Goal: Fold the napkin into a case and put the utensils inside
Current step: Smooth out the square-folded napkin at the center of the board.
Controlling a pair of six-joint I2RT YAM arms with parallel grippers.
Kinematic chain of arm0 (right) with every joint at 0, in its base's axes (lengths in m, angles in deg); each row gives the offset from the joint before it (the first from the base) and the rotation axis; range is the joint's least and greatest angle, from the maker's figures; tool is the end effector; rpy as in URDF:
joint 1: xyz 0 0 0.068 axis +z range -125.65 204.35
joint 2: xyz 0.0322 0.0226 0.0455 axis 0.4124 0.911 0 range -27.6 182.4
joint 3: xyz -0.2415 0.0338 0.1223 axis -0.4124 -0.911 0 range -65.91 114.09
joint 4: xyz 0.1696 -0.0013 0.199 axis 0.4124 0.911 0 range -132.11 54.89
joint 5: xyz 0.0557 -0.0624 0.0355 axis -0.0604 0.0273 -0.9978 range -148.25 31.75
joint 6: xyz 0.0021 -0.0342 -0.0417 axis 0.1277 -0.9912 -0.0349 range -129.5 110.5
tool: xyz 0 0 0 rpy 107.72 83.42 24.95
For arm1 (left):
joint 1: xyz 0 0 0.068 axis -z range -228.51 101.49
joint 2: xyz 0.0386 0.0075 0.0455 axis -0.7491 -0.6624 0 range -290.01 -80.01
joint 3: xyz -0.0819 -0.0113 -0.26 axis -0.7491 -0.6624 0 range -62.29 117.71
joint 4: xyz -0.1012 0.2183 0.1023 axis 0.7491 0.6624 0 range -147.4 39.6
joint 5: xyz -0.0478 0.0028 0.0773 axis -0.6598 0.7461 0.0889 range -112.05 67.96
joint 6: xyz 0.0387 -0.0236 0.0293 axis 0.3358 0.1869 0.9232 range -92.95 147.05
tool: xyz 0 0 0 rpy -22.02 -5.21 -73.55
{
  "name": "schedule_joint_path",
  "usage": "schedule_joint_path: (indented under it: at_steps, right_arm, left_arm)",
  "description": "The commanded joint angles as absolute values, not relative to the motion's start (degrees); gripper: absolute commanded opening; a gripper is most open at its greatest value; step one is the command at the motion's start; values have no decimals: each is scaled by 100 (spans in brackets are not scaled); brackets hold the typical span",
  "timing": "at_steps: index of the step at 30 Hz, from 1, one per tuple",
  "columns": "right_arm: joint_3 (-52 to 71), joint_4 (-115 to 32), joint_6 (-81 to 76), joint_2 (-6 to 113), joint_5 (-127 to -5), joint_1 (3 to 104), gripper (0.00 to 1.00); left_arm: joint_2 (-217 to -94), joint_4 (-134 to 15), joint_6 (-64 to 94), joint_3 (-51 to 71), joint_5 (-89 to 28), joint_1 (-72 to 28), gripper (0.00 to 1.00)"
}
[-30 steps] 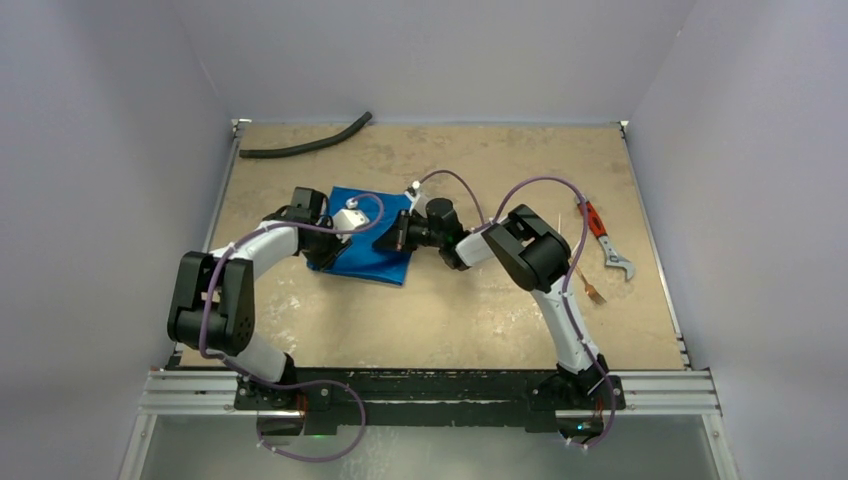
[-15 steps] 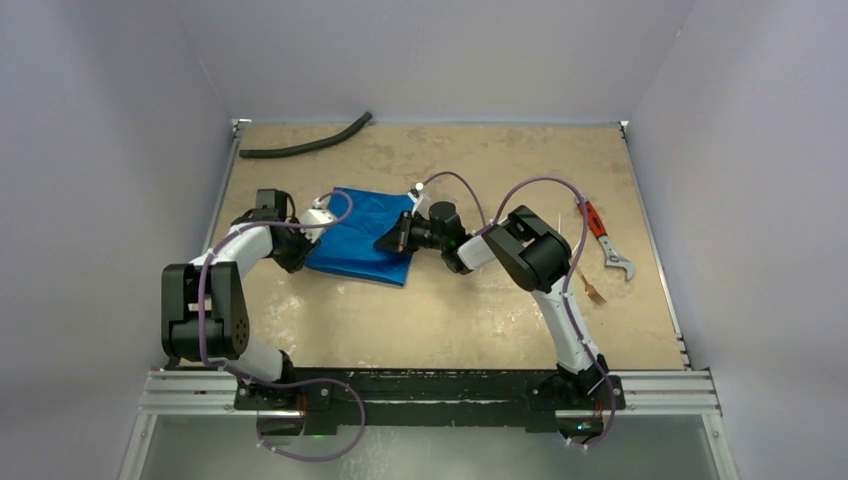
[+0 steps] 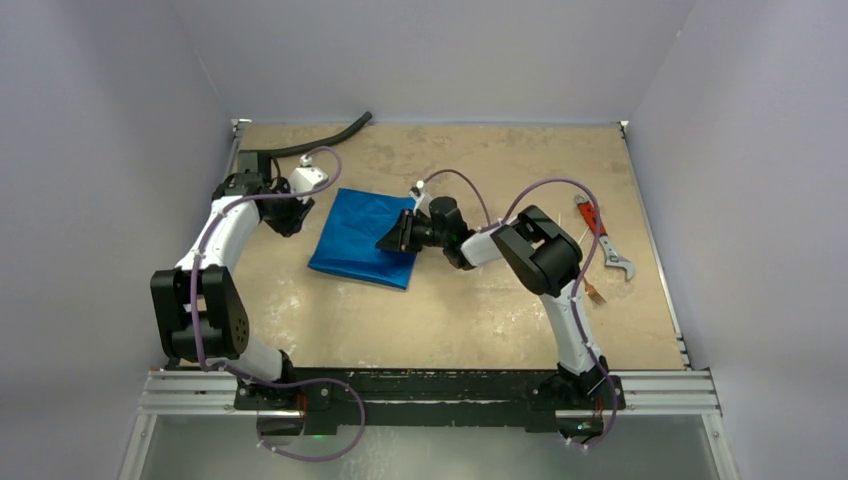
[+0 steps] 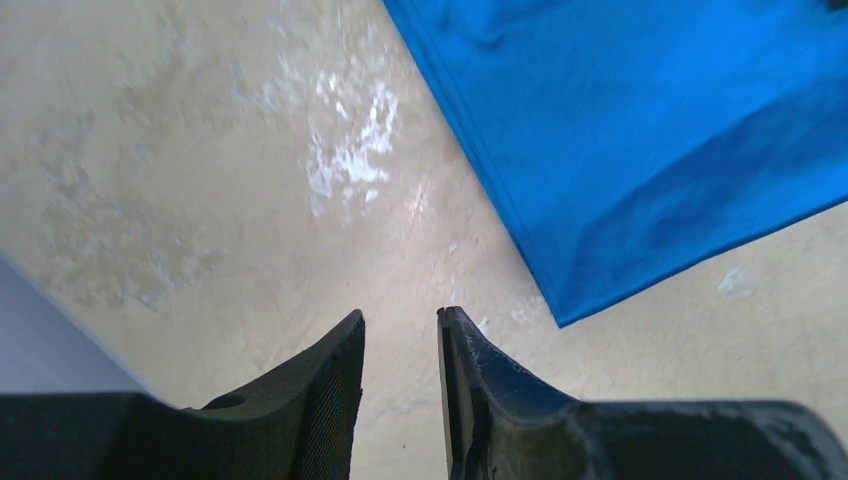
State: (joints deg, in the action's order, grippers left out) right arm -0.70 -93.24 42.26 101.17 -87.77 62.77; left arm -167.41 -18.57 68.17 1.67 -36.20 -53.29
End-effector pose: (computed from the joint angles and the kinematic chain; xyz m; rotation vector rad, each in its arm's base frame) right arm 0.3422 0.2937 0.1040 -0.1895 2.0499 1.5207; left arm 0.3068 0.0168 0.2388 0.8875 2.4476 -0.0471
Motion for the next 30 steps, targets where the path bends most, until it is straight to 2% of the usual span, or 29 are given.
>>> schedule_joint_path:
  at_steps: [1,7,14,24,30]
  right_arm:
    - [503,-8521,3850,9482,-8730,6080,32]
    - [1512,-7101,2829,9488,-8148,5512,39]
    - [2251,-6118,2094,9965,-7535,5294,40]
    - [1677,-6133,1779,9948,-7149,5280,38]
    - [775,-6247,1743,9322,-6808,5251,30]
  left_arm:
    - [-16726,-1395,6370,484,-4424,-5213,33]
    - [-16790,-1486,6555,-190,-4372,-5141,35]
    - [-16665,-1665,6897,-640,-4012,-5141,39]
    - [-16991,-2519,6976,-1051,-3285,-5141,39]
    - [-17316,-2919,6867,-1073,-3310,-5098,40]
